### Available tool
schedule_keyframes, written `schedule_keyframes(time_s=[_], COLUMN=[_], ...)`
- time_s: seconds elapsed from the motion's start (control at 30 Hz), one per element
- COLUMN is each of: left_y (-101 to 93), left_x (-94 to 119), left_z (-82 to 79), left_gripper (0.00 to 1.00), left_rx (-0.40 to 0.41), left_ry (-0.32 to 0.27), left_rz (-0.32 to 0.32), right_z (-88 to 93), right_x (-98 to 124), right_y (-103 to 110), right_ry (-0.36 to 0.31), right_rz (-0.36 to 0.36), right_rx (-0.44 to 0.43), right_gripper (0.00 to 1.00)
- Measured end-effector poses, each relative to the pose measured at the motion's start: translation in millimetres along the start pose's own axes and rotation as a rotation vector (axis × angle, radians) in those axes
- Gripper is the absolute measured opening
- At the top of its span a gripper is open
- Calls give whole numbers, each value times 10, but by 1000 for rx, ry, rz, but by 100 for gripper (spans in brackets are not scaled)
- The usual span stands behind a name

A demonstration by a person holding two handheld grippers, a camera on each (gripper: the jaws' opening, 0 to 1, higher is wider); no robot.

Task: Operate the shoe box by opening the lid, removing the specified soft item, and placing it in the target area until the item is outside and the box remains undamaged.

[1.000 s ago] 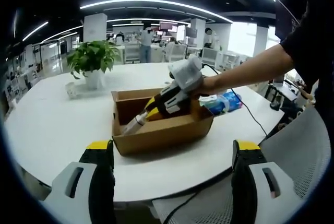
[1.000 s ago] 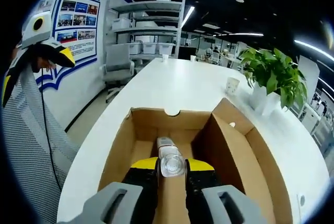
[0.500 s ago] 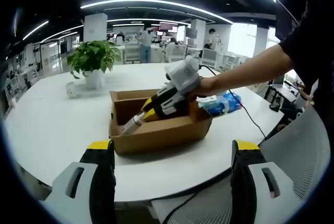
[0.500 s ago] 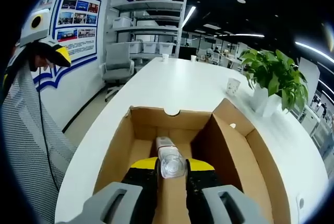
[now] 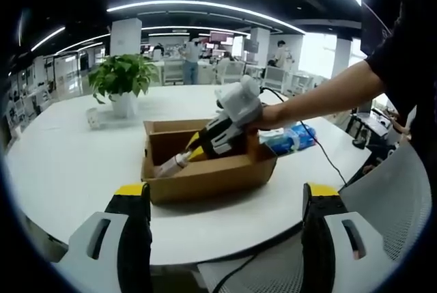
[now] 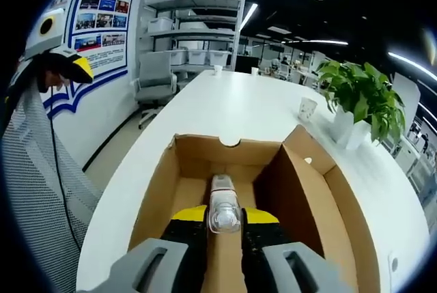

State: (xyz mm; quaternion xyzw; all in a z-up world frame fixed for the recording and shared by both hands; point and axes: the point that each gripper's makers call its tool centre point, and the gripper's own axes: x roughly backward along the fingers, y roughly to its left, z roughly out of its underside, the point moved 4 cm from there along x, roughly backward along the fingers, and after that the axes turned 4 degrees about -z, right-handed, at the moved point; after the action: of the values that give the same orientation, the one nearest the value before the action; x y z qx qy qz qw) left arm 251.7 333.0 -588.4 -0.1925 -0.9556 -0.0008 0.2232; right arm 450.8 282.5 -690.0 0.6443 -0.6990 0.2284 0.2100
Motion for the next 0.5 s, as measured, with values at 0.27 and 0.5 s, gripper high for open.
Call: schedule_keyframes(time_s=[0.27,0.5], left_y=[-10,-22], left_x=[0,0], left_z=[-2,-5], left_gripper=[90,90], left_rx=[-7,-15], left_ry=[-3,-7], left_rz=[5,12], right_z=[-93,-145], right_x=[129,305], right_y=[5,31], right_ry=[11,29], right_rz=[4,1], right_rx=[-11,28], right_gripper=[12,12])
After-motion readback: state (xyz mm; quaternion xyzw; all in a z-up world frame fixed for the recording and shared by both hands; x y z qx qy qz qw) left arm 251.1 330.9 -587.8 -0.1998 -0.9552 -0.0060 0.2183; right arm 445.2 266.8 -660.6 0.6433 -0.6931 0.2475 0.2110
